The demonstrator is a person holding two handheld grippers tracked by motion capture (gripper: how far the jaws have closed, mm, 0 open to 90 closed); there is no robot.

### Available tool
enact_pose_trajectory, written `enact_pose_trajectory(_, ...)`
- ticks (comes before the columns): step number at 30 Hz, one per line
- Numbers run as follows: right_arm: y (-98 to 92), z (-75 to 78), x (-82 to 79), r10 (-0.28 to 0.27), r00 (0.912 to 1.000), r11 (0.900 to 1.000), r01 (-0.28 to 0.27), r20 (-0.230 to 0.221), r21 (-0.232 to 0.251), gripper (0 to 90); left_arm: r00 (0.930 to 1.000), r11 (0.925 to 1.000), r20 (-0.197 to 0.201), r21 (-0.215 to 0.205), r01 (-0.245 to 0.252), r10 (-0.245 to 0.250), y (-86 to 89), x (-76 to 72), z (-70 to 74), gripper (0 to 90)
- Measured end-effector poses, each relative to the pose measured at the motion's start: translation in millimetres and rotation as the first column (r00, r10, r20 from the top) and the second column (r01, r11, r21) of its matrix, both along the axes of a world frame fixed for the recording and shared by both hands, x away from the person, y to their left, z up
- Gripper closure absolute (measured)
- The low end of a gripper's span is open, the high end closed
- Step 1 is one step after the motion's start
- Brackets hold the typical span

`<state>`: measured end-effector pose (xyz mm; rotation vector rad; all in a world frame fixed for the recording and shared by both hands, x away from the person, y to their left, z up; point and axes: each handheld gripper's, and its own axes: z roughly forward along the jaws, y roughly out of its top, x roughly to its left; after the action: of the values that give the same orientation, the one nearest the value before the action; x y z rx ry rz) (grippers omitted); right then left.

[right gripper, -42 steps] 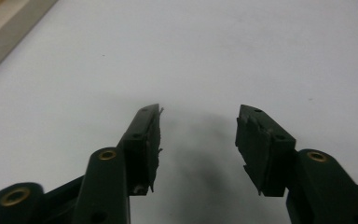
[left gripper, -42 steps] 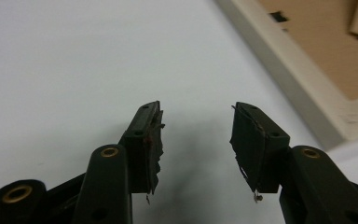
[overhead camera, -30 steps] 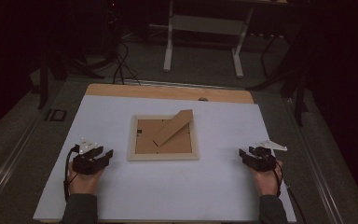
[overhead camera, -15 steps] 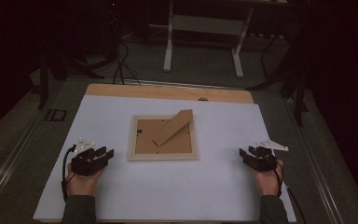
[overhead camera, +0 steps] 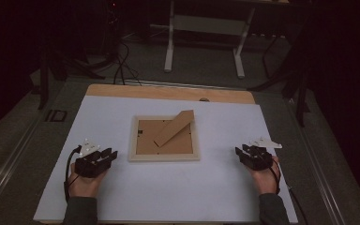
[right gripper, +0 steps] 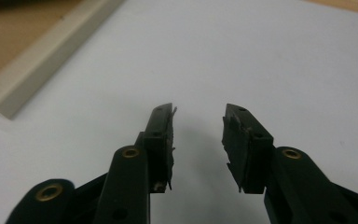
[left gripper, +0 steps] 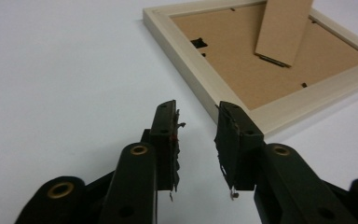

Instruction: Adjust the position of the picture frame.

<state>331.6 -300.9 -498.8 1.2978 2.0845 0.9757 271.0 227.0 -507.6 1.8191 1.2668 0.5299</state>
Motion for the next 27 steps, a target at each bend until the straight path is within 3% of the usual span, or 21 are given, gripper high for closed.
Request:
enact_pose_trajectory(15, 15.9, 15.7, 18.5, 0.024, 0.9995, 0.999, -0.024, 0.020, 0.025, 66.2, 0.9978, 0.9974, -0.010, 0.028, 0.066, -0.065, -10.3, 0.8, -2.2, 84.9)
enact_pose_trajectory(17, 19.3, 16.8, 20.8, 0.027, 0.9993, 0.999, -0.028, 0.024, 0.032, 68.5, 0.9971, 0.9964, -0.008, 0.038, 0.075, -0.075, -11.8, 0.7, -2.0, 89.2)
enact_pose_trajectory(18, 21.7, 17.7, 23.6, 0.043, 0.9989, 0.996, -0.045, 0.020, 0.080, 74.1, 0.9968, 0.9959, -0.008, 0.044, 0.080, -0.079, -12.7, 0.7, -1.8, 90.0)
enact_pose_trajectory(19, 21.7, 17.7, 23.6, 0.043, 0.9989, 0.996, -0.045, 0.020, 0.080, 74.1, 0.9968, 0.9959, -0.008, 0.044, 0.080, -0.079, -12.7, 0.7, -1.8, 90.0)
enact_pose_trajectory(20, 23.5, 19.3, 26.4, 0.057, 0.9982, 0.990, -0.058, 0.018, 0.127, 81.8, 0.9964, 0.9955, -0.008, 0.044, 0.084, -0.084, -13.6, 0.9, -1.6, 90.0)
enact_pose_trajectory(21, 23.5, 19.3, 26.4, 0.057, 0.9982, 0.990, -0.058, 0.018, 0.127, 81.8, 0.9964, 0.9955, -0.008, 0.044, 0.084, -0.084, -13.6, 0.9, -1.6, 90.0)
enact_pose_trajectory(22, 27.2, 21.2, 28.8, 0.060, 0.9980, 0.989, -0.062, 0.022, 0.133, 87.4, 0.9961, 0.9948, -0.008, 0.052, 0.088, -0.088, -14.7, 1.0, -1.6, 90.0)
enact_pose_trajectory(27, 36.4, 24.5, 33.3, 0.086, 0.9961, 0.989, -0.088, 0.019, 0.121, 89.6, 0.9962, 0.9948, -0.009, 0.052, 0.087, -0.087, -17.2, 1.2, -2.3, 90.0)
